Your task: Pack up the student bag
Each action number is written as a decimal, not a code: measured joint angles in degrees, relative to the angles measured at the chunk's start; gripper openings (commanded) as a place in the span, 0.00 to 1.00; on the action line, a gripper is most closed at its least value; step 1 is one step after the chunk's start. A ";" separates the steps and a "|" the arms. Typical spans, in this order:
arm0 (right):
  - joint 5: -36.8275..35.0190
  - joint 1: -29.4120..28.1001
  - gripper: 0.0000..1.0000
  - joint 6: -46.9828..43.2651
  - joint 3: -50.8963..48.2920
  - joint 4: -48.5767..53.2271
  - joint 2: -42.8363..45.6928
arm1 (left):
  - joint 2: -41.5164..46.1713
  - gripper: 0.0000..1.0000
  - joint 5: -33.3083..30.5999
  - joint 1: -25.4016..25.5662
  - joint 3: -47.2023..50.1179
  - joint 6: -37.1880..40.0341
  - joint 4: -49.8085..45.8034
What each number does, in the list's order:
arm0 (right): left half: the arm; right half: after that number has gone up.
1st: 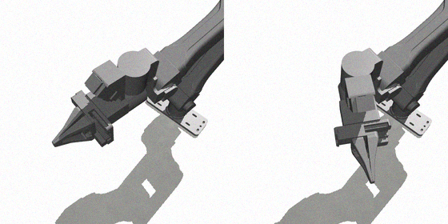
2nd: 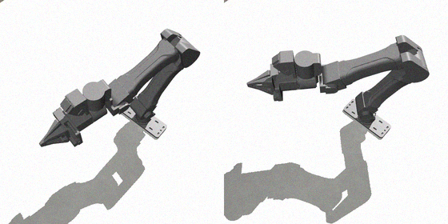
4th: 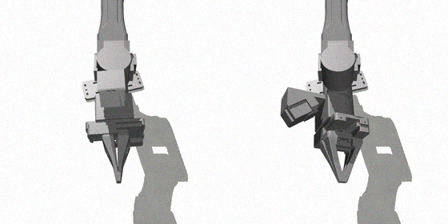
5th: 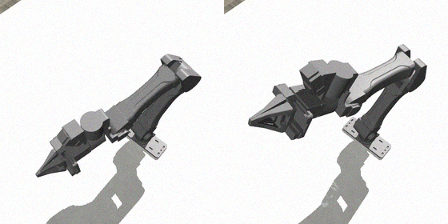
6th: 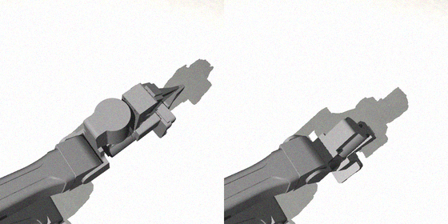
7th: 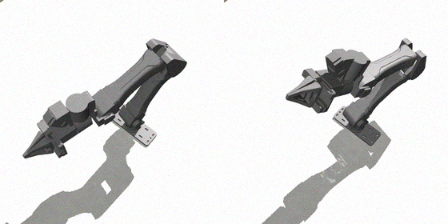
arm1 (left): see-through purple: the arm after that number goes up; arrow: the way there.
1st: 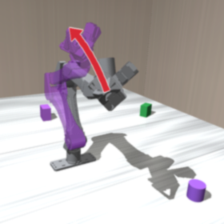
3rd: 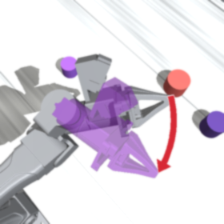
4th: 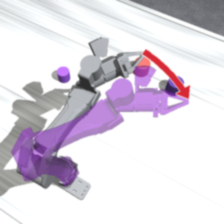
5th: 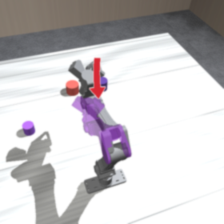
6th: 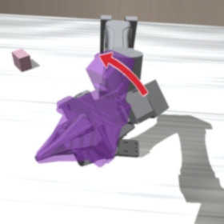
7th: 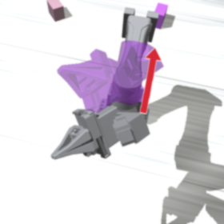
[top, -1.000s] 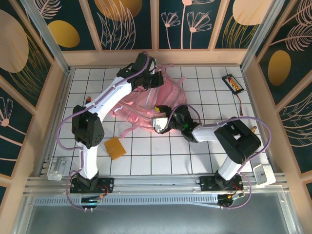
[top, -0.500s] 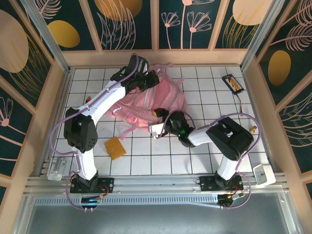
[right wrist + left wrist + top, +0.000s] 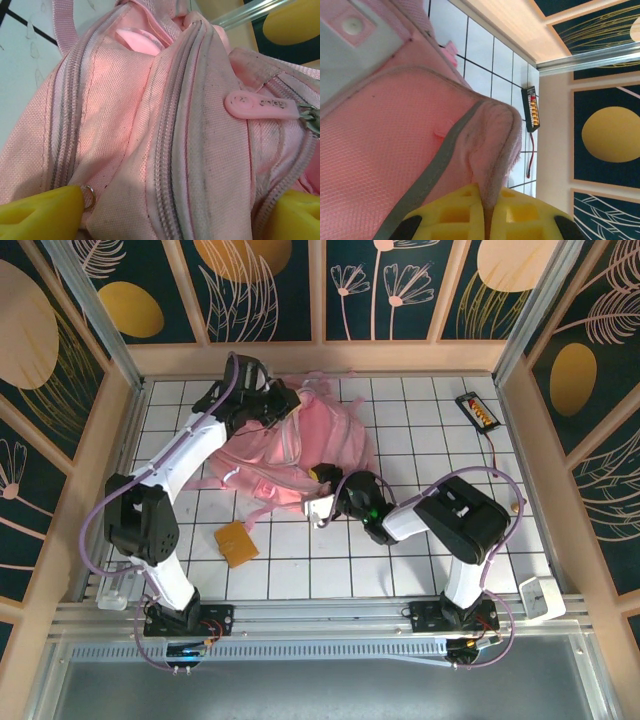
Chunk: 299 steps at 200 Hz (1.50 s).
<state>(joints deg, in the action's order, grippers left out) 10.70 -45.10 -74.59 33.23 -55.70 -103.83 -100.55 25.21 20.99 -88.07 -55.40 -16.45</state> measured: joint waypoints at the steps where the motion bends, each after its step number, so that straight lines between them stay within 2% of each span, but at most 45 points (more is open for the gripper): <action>1: 0.04 0.00 0.87 0.00 -0.04 -0.07 0.00 | 0.00 0.00 0.07 -0.04 0.02 -0.02 0.00; 54: 5.09 0.96 0.90 3.21 -1.44 -0.09 1.55 | -0.04 0.00 6.69 -2.49 2.80 -1.66 3.63; 75: 8.17 1.60 0.99 8.44 -1.05 2.05 3.61 | -0.09 0.00 7.34 -2.64 3.39 -0.59 4.79; 103: 9.62 1.95 0.99 25.68 -1.77 -0.02 8.90 | -0.46 0.00 6.54 -2.67 3.56 4.22 7.17; 132: 2.27 2.01 0.99 47.25 -1.05 -1.73 18.58 | -1.62 0.00 4.26 -2.25 3.61 9.22 9.40; 146: -1.66 2.27 0.99 57.55 2.73 5.51 23.67 | -2.54 0.00 3.54 -1.99 3.61 10.99 10.45; 170: -5.53 3.76 0.99 73.68 15.65 26.97 27.36 | -4.07 0.00 1.92 -1.55 3.58 13.99 11.80; 183: -7.32 5.27 0.99 82.75 19.41 37.33 28.55 | -4.76 0.00 1.40 -1.27 3.58 15.23 12.37; 198: -8.57 10.21 0.99 94.68 18.82 50.05 31.34 | -5.29 0.00 1.16 -0.94 3.58 16.46 12.81; 216: -8.04 23.93 0.99 106.60 14.51 64.11 33.81 | -5.38 0.00 0.61 -0.17 3.58 18.40 12.81; 228: -9.79 33.79 0.99 111.51 12.66 72.72 33.48 | -5.38 0.00 -0.09 0.50 3.56 19.87 12.76; 239: -12.50 39.76 0.99 114.46 11.87 79.43 32.57 | -5.40 0.00 -0.55 1.09 3.54 21.07 12.59; 265: -16.61 44.59 0.99 116.98 12.48 88.65 28.02 | -5.40 0.00 -1.40 1.86 3.30 23.30 11.78; 299: -17.31 47.23 0.97 116.19 12.70 90.40 20.06 | -5.40 0.00 -1.77 1.95 3.10 25.46 11.28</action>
<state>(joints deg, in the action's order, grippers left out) -6.61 2.13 41.60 45.93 34.70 -83.77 -105.95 23.44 22.94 -84.97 -29.93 -5.17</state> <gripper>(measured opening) 0.990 0.055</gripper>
